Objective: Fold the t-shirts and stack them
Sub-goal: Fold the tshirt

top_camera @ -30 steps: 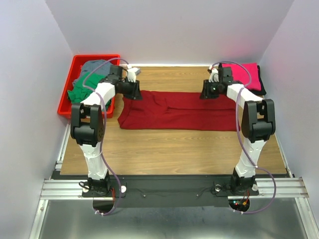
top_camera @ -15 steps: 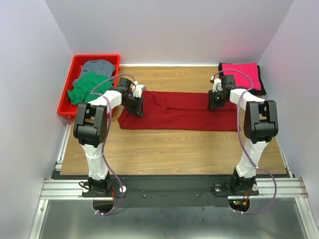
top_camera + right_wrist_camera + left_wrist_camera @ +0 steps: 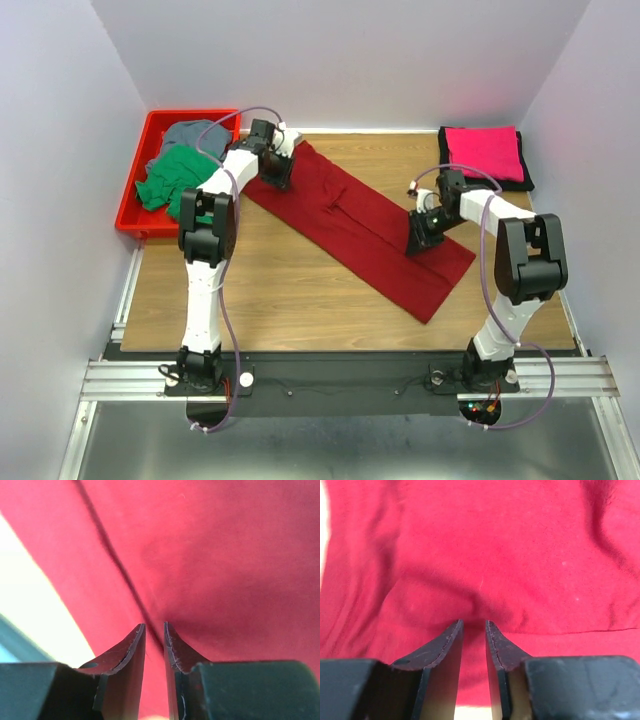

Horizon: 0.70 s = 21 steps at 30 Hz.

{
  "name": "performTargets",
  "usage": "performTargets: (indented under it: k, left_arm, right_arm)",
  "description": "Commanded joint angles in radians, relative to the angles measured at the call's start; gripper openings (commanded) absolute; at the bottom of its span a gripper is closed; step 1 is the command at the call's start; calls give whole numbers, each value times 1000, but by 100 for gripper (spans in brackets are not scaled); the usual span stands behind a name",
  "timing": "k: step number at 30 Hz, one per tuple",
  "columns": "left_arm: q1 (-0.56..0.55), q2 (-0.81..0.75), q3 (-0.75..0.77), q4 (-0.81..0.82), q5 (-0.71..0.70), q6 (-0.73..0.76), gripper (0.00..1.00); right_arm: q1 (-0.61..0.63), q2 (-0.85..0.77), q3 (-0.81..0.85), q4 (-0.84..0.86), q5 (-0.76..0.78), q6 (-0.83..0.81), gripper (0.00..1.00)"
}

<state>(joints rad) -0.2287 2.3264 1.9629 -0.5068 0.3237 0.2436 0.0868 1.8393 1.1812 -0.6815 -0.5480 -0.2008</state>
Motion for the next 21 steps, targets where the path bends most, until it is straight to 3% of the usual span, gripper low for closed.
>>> performTargets:
  k: [1,6,10,14,21]
  left_arm:
    - [2,-97,94,-32,18,45,36]
    - [0,-274,-108,49,109,-18,37]
    - [-6,-329,-228,79,141,-88,37]
    - [-21,-352,-352,131,126,-155,31]
    - [-49,-326,-400,139,64,-176,25]
  right_arm:
    - [-22,-89,142,-93,-95,-51,28]
    - [-33,12,270,-96,52,-150,29]
    - [-32,80,299,-118,106,-183,26]
    - [-33,120,267,-121,111,-198,22]
    - [-18,120,149,-122,119,-210,18]
